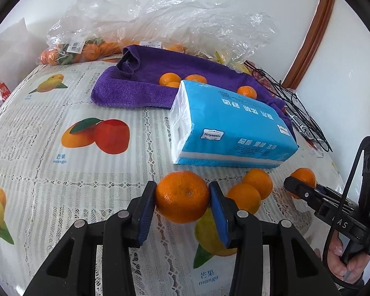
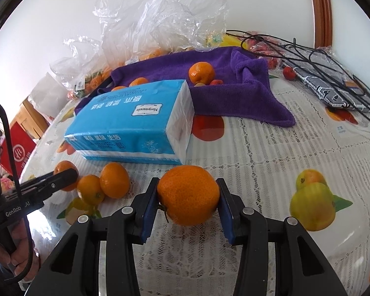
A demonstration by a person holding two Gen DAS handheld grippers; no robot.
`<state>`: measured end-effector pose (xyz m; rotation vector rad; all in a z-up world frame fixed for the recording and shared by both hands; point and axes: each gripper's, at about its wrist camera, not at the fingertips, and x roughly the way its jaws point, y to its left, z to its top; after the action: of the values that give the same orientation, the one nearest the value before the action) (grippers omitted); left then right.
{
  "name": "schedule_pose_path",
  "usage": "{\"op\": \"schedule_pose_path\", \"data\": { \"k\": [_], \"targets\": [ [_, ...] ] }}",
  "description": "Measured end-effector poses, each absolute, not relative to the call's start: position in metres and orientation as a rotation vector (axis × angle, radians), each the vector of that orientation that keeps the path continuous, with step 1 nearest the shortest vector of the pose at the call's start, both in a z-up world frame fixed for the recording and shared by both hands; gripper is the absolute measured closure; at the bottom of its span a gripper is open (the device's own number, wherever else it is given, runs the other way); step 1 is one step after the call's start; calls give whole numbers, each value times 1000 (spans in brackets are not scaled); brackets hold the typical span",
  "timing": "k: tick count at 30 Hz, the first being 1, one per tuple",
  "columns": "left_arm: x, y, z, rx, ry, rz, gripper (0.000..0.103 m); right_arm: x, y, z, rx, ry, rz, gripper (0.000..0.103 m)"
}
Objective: Organize fruits
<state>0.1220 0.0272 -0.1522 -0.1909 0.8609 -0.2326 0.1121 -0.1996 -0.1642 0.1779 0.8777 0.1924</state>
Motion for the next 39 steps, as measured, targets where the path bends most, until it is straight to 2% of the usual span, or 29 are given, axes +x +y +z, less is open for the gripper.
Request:
{"op": "schedule_pose_path", "data": {
  "k": [17,39],
  "targets": [
    [123,26,-110,-163,800,-205,62,112,-184,-118,133,768,210,59],
    [225,16,-69,-146,726,-202,62,211,-173,-83,70,691,175,59]
  ]
}}
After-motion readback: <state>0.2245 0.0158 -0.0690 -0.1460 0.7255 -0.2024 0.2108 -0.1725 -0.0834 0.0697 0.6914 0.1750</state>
